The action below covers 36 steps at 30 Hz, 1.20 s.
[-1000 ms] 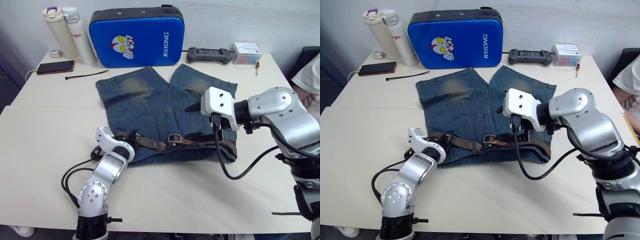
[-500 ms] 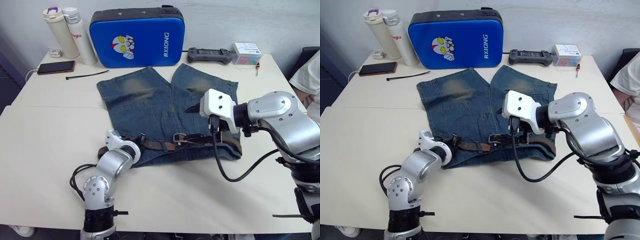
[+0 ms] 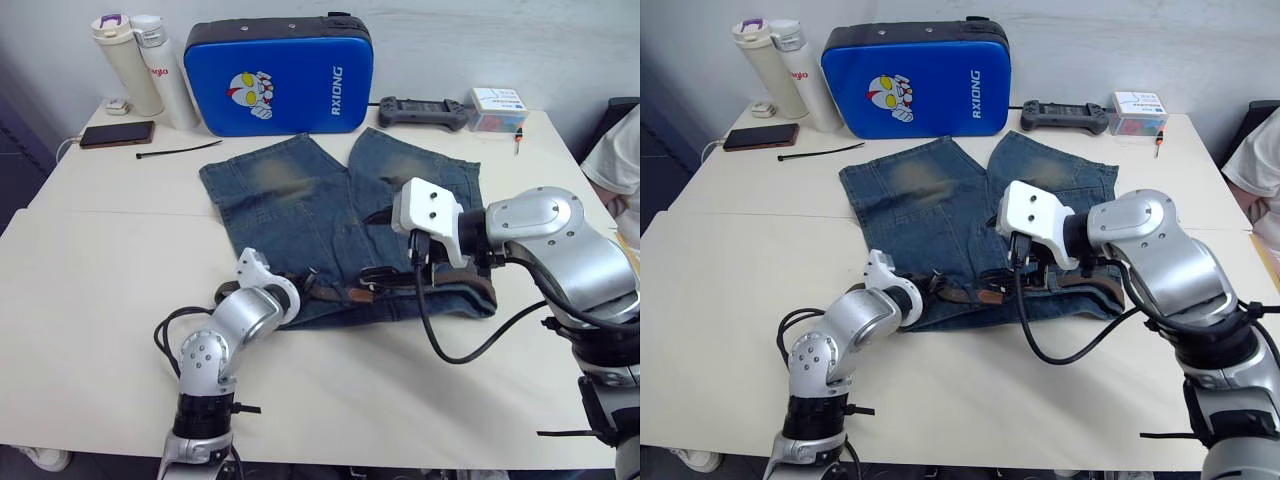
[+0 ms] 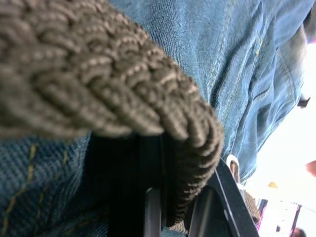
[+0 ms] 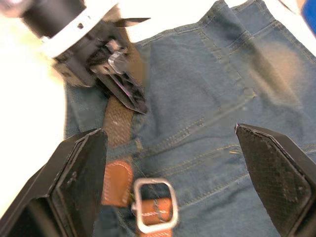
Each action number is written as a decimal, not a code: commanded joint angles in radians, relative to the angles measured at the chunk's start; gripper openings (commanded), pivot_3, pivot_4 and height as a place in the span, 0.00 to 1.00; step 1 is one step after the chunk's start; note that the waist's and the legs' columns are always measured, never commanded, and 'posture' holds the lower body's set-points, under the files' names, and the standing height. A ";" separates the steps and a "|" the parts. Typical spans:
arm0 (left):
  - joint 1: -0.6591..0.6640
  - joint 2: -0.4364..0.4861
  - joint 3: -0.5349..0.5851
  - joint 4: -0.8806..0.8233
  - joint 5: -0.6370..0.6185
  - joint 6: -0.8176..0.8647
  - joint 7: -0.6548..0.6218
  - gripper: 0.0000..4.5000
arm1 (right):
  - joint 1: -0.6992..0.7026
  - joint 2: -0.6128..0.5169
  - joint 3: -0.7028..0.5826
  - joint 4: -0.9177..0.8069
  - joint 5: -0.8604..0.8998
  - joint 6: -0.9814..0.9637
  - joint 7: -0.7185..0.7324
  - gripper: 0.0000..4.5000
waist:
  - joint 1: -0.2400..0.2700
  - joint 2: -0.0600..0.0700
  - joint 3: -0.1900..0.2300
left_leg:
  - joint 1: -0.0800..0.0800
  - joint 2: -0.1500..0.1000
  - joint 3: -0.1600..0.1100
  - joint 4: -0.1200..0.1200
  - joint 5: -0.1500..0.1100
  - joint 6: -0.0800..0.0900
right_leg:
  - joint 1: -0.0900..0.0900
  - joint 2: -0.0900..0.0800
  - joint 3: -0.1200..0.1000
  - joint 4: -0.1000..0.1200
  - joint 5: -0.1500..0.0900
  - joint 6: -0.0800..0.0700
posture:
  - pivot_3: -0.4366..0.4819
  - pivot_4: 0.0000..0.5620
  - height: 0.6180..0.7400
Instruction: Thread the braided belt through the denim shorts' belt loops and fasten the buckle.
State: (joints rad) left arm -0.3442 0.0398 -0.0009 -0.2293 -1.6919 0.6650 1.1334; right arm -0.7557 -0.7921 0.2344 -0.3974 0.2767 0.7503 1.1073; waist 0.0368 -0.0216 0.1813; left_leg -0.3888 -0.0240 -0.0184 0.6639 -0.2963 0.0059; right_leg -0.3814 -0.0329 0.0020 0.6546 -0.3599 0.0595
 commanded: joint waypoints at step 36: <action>-0.046 0.056 -0.023 0.081 -0.059 0.131 -0.039 0.00 | 0.294 -0.033 0.097 0.002 -0.314 -0.378 -0.085 0.01 | 0.014 0.000 0.000 | 0.003 0.000 -0.001 0.000 0.000 -0.001 | 0.005 0.000 -0.001 -0.003 0.000 0.001 | 0.48 0.27 1.00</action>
State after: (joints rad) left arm -0.3913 0.0952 -0.0076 -0.1565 -1.7356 0.7775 1.0921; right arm -0.4626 -0.8282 0.3500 -0.3765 -0.0401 0.3739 1.0196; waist 0.0510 -0.0213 0.1815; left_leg -0.3855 -0.0241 -0.0193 0.6635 -0.2967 0.0051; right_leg -0.3768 -0.0329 0.0011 0.6515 -0.3595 0.0606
